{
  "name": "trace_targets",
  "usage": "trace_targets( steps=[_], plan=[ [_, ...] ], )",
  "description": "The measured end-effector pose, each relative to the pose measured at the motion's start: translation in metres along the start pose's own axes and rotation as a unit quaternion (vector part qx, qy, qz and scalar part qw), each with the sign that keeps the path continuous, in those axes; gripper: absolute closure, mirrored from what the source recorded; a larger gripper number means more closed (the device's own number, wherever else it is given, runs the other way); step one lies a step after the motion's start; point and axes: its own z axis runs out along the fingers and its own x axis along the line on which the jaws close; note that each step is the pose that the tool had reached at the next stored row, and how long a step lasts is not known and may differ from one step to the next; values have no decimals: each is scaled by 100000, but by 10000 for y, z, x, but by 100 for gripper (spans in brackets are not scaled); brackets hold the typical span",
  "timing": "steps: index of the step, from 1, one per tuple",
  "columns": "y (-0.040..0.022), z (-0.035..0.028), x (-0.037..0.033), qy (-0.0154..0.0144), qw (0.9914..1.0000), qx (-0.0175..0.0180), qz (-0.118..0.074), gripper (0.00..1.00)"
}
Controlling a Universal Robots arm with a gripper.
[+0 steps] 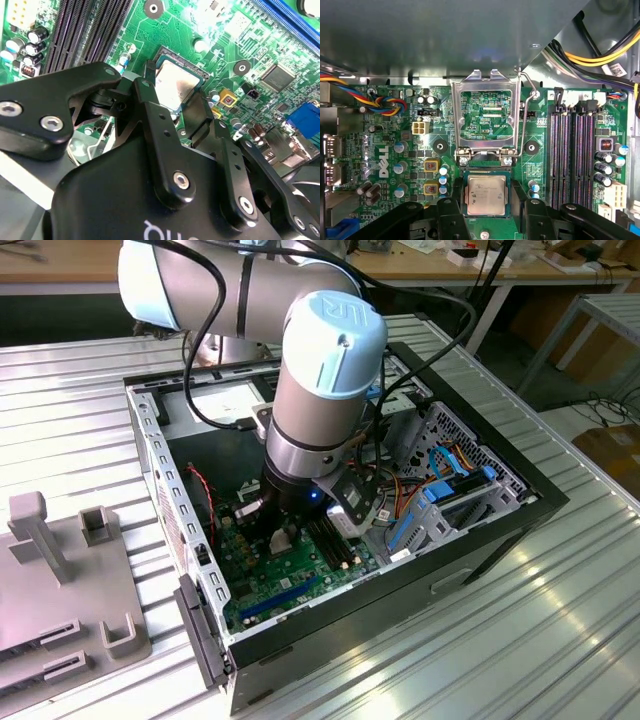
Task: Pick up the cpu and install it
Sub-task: 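Place the cpu into insertion slot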
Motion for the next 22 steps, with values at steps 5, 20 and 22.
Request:
trace_targets(
  steps=[5,20,22],
  plan=[
    [-1,4,4,4,100000,12,1,53],
    [0,19,3,-6,100000,-11,0,53],
    [0,12,3,-6,100000,-11,-2,53]
  ],
)
